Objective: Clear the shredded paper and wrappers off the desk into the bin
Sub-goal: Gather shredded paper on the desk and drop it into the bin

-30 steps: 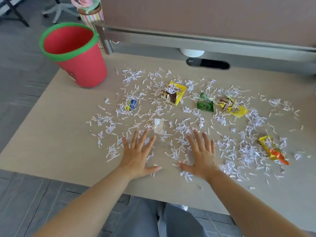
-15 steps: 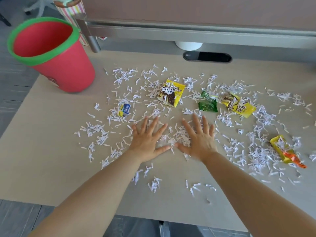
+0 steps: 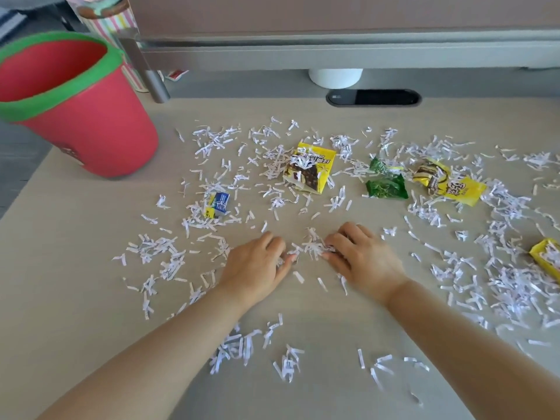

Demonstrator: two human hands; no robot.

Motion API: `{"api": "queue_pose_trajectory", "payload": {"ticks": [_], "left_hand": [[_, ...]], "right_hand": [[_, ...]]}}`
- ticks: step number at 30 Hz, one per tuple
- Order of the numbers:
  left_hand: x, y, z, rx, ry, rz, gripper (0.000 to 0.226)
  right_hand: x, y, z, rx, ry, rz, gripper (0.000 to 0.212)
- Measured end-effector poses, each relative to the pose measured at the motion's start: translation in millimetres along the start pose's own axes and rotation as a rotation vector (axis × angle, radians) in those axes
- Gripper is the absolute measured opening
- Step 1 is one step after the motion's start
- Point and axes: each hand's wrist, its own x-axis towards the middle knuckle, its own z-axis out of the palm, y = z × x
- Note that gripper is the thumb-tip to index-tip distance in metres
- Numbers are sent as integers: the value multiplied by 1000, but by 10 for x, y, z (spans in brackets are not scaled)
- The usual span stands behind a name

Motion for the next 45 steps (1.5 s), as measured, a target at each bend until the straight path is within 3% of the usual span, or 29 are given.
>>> {"api": "queue_pose_trajectory", "payload": {"ticks": [5, 10, 13, 22, 32, 45], "left_hand": [[36, -11, 37, -24, 32, 43, 38], [116, -45, -21, -18, -103, 51, 31], [4, -59, -80, -98, -75, -5, 41], [-590, -43, -508, -340, 238, -127, 41], [-159, -1030, -986, -381, 696, -151, 41], [597, -2195, -2110, -333, 904, -252, 45]], "right_hand": [[9, -43, 10, -37, 10, -73, 27], [86, -175, -89, 6, -85, 117, 28], [13, -352, -181, 7, 32, 168, 25], [-133, -923, -313, 152, 177, 140, 25], [1015, -1316, -238, 297, 276, -28, 19], [2291, -1656, -243, 365, 310, -95, 23]]}}
